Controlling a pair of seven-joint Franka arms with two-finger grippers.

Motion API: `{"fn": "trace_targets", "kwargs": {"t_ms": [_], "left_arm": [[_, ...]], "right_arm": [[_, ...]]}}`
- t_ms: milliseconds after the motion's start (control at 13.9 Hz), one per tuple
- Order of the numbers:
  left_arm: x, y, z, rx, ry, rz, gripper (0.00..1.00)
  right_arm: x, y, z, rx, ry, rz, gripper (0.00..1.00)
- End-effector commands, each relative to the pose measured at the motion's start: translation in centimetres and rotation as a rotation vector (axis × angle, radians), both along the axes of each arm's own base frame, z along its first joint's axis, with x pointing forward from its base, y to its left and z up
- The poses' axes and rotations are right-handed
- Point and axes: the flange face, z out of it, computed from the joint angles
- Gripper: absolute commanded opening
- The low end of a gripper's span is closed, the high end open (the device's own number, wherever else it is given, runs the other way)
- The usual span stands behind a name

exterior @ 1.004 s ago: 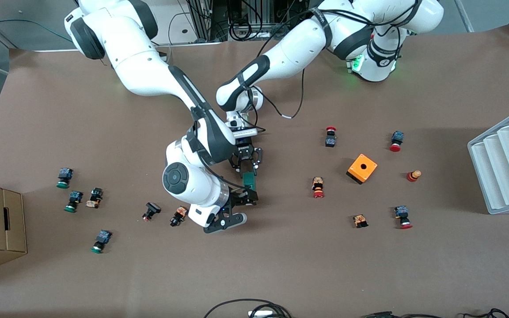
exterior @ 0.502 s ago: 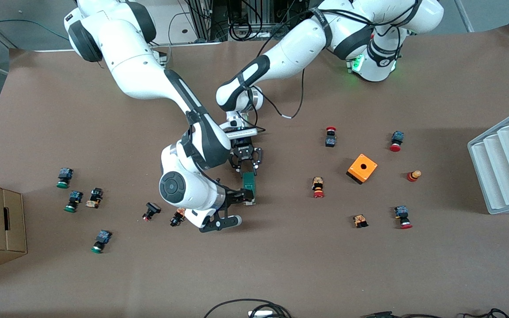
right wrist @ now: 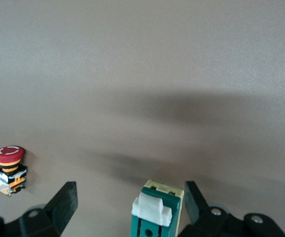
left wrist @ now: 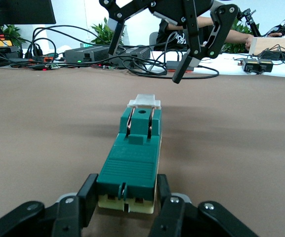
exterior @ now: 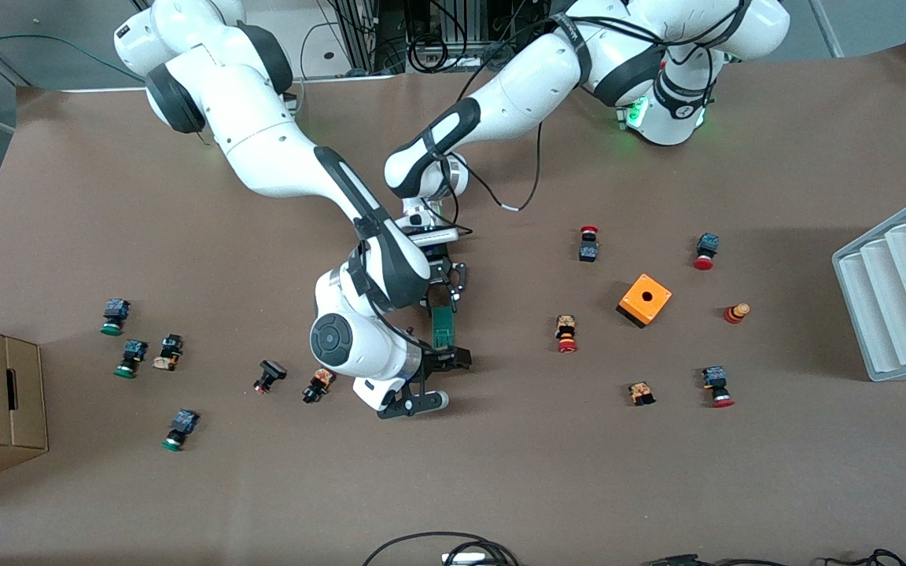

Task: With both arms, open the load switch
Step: 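Close the right gripper on the white lever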

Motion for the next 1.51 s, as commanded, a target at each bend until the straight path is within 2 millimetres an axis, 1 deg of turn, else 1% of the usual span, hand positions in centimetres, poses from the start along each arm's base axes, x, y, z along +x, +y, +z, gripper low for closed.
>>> {"fn": "trace_targets", "kwargs": {"t_ms": [0,215,359,430,645,789,1004,1148,1291,1434], "left_arm": [[-0.1,-0.4,0.9,-0.005,-0.002,-0.012,0.54],[0.0,-0.5,1.1,-0.007,-0.004,-0.012,0.54],[0.0,-0.4,1.0,-0.005,-0.003,-0.011,0.54],[0.0,-0.3,0.9,-0.003,-0.003,-0.012,0.54],[0.0,-0.4,0.9,-0.004,-0.003,-0.014,0.54],[0.0,-0.4,1.0,-0.005,-0.004,-0.014,0.54],[0.0,-0.4,1.0,-0.005,-0.003,-0.013,0.53],[-0.1,-0.4,0.9,-0.004,-0.002,-0.013,0.53],[-0.1,-0.4,0.9,-0.004,-0.002,-0.013,0.53],[-0.1,-0.4,0.9,-0.004,-0.002,-0.013,0.53]], "right_arm": [[0.9,0.3,0.0,0.041,-0.04,0.042,0.97],[1.1,0.0,-0.1,0.043,-0.11,0.167,0.95],[1.4,-0.7,-0.2,0.041,-0.13,0.226,0.95],[1.5,-1.0,0.0,0.043,-0.13,0.244,0.95],[0.8,-1.3,-0.1,0.039,-0.1,0.344,0.95],[0.5,-1.8,-0.6,0.044,-0.081,0.404,0.95],[0.3,-1.4,-0.6,0.054,-0.109,0.465,0.95],[0.4,-1.4,-0.8,0.058,-0.15,0.546,0.95],[0.1,-0.9,-0.8,0.061,-0.167,0.589,0.95],[0.1,-0.8,-0.7,0.062,-0.172,0.591,0.95]]}}
